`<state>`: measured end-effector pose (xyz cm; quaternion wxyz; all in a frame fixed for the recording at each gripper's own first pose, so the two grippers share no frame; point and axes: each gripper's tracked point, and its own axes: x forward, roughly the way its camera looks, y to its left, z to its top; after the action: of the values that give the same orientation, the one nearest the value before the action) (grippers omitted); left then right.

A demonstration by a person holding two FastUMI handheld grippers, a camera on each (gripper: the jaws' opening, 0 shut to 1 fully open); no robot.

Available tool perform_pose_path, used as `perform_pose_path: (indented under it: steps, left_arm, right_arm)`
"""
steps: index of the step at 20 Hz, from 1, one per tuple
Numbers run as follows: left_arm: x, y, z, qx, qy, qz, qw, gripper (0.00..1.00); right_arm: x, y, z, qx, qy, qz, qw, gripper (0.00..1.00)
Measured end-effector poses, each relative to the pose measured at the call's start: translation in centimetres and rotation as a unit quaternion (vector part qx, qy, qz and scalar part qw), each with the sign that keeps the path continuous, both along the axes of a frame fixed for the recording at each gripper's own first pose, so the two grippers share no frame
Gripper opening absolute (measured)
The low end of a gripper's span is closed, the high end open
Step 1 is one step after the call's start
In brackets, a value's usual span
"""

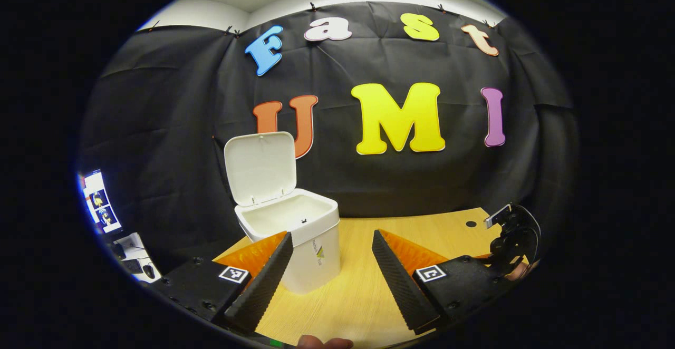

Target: Press the lid of the desktop garbage bin to open it, pick up the crumpled paper on the desktop and throw it into the bin, then pick up the pop can on the desktop and drop it into the bin, and finally close the garbage bin lid.

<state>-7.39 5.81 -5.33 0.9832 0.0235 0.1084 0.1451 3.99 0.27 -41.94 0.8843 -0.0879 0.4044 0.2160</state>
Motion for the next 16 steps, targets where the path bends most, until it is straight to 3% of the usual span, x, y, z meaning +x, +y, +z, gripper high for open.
perform_pose_path:
  steps: [8, 16]
  left_arm:
    - [-1.9, 1.8, -0.2, 0.001, 0.009, 0.034, 0.999, 0.99]
    - [-2.7, 1.8, -0.2, 0.001, 0.01, 0.041, 0.999, 0.99]
  right_arm:
    - [1.0, 0.2, -3.2, -0.017, 0.029, 0.009, 0.999, 0.96]
    - [0.7, 0.9, -3.4, 0.002, 0.048, 0.013, 0.999, 0.33]
